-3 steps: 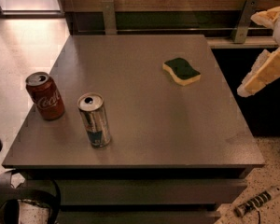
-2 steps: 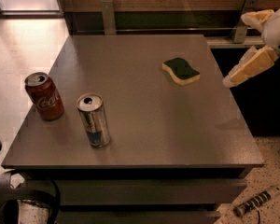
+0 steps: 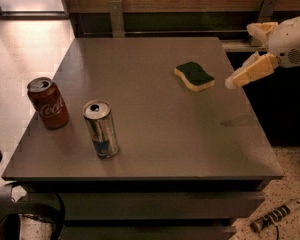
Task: Move sponge near coke can
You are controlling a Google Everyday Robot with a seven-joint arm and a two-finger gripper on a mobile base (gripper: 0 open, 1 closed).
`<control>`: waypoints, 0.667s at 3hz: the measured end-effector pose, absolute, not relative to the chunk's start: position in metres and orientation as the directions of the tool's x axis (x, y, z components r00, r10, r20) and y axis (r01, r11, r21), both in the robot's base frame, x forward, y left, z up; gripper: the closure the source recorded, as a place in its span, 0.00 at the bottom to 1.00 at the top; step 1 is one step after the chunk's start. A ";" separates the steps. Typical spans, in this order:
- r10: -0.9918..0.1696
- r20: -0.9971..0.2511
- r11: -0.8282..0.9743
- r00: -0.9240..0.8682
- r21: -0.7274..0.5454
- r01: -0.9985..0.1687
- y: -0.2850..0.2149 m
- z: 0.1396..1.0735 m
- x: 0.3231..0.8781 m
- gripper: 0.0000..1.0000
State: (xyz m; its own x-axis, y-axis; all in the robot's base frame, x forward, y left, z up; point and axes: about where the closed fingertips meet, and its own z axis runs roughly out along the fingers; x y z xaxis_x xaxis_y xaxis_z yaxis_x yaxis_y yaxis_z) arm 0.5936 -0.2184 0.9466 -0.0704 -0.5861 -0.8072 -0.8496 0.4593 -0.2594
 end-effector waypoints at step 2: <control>-0.556 -0.825 0.477 -0.097 -0.222 -0.851 -0.210 0.924 0.610 0.00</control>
Offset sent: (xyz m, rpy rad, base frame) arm 0.0238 0.0035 -0.0295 0.0441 0.0249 -0.0296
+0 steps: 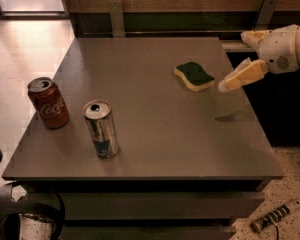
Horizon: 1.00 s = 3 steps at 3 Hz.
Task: Move sponge near coke can
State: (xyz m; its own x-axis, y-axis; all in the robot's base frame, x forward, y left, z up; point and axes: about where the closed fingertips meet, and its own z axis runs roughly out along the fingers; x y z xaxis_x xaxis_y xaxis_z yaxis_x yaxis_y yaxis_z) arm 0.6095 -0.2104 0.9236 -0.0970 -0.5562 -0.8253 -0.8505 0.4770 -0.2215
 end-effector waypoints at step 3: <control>-0.372 -0.912 0.602 -0.175 -0.093 -0.793 -0.188 0.844 0.677 0.00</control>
Offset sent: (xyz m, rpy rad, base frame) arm 0.0892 0.0193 -0.0911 0.2349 0.0207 -0.1570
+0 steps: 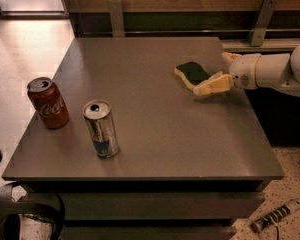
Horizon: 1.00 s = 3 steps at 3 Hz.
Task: Move sponge near coke can
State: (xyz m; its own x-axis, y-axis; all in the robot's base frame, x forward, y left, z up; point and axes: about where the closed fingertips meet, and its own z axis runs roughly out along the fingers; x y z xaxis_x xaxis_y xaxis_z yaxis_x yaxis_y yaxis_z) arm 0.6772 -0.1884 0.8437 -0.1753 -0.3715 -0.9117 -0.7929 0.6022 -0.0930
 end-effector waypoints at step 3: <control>-0.294 -0.937 0.602 -0.187 -0.030 -0.798 -0.170 0.816 0.682 0.36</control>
Offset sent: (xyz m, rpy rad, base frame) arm 0.0038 0.0093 -0.0207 0.0623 0.0103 -0.0038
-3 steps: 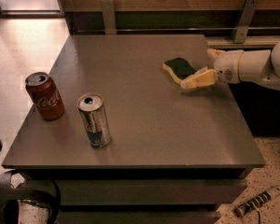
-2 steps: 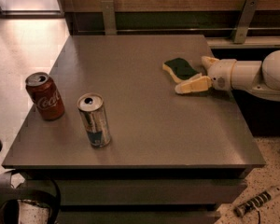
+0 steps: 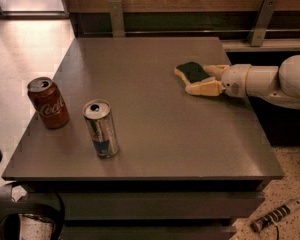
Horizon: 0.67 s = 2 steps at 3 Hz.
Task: Move sponge near coke can
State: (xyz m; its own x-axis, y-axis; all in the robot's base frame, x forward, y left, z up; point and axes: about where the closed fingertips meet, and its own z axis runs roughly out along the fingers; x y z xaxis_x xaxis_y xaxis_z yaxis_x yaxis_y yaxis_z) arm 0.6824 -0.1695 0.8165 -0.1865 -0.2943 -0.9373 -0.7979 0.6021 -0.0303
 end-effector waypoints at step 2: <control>-0.294 -0.938 0.594 -0.186 -0.027 -0.804 -0.163 0.815 0.683 0.91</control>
Offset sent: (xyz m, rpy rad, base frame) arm 0.0003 0.0026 -0.0005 0.0008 0.0009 0.0039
